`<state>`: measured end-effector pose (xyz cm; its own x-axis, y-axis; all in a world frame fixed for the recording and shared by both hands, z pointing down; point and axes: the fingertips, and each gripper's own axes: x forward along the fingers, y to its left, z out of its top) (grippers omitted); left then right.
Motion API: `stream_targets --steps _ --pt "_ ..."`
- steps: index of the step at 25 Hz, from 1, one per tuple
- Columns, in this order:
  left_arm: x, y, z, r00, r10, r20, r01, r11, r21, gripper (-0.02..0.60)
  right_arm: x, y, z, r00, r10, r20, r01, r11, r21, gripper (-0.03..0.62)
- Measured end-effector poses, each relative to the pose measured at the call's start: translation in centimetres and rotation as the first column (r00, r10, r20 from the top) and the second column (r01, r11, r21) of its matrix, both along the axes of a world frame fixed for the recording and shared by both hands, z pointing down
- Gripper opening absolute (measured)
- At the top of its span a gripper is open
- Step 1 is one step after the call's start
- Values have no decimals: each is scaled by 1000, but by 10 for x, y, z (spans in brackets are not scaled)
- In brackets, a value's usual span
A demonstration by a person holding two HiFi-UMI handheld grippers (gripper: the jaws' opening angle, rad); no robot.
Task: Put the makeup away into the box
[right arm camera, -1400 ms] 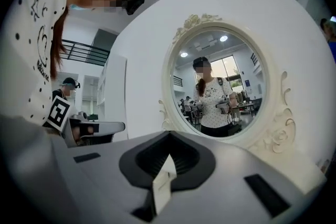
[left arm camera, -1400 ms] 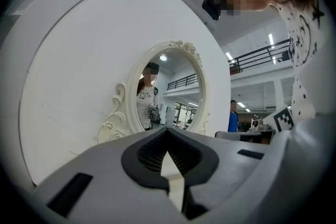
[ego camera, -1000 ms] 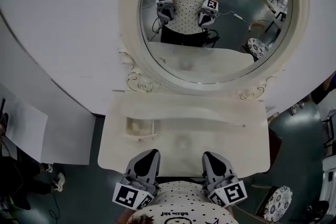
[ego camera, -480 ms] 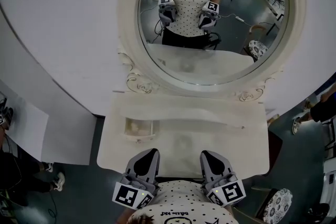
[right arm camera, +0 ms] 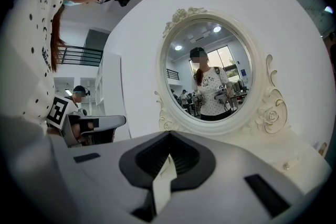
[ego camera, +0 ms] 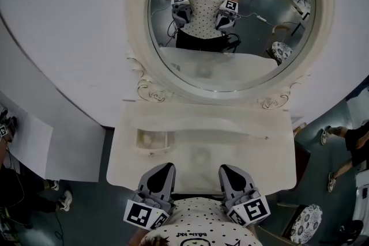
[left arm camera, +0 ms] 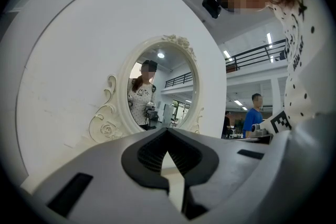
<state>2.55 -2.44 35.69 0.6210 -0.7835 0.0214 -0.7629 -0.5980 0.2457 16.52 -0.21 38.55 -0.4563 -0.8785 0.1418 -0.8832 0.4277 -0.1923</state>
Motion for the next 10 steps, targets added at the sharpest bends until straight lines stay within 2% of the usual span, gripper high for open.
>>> stream_targets --steps 10 --pt "-3 1 2 1000 6 -4 -6 1000 -6 -5 -7 -1 1 1000 -15 -11 14 1000 -4 6"
